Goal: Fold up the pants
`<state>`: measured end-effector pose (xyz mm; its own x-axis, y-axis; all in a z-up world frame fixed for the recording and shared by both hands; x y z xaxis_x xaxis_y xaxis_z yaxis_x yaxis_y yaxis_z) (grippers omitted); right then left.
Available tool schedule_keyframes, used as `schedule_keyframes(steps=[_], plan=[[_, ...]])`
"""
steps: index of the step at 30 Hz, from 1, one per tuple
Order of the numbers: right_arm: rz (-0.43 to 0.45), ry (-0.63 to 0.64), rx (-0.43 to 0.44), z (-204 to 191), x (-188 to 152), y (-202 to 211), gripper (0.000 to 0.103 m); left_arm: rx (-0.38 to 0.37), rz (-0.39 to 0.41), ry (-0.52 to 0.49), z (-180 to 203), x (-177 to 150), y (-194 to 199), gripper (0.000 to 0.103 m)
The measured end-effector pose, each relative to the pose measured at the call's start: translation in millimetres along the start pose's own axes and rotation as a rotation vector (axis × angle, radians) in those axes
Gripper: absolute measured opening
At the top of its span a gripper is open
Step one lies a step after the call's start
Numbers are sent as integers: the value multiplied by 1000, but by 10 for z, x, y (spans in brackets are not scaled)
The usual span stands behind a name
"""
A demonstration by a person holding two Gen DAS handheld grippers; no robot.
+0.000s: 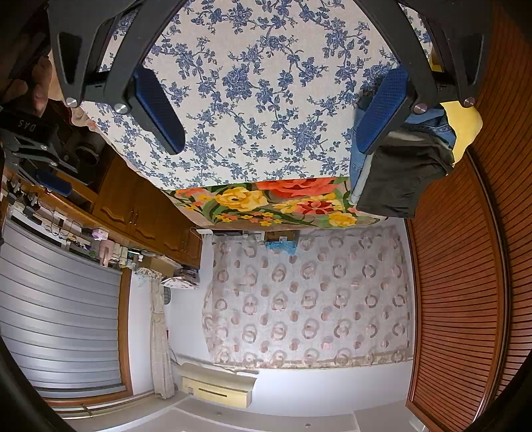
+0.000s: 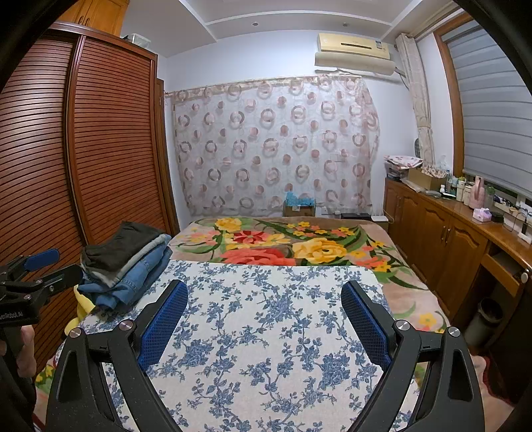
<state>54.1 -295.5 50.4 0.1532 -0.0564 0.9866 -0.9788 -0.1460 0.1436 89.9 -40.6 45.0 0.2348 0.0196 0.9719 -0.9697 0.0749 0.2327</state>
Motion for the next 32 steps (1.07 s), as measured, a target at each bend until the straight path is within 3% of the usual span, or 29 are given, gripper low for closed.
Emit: schedule_keyframes(steps=[32], plan=[[6,1,1,10,6,14,94,1,1,-2,1,-18,-9,103]])
Point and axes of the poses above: each gripper's, at about its wrist camera, not at the fingertips, and y roughly against the way its jaws point, z to its right, x to its top, the point moved 4 cm from there along -y, roughly the way its jaws point, and after that the axes turned 12 degrees about z, right-handed, at the moved point
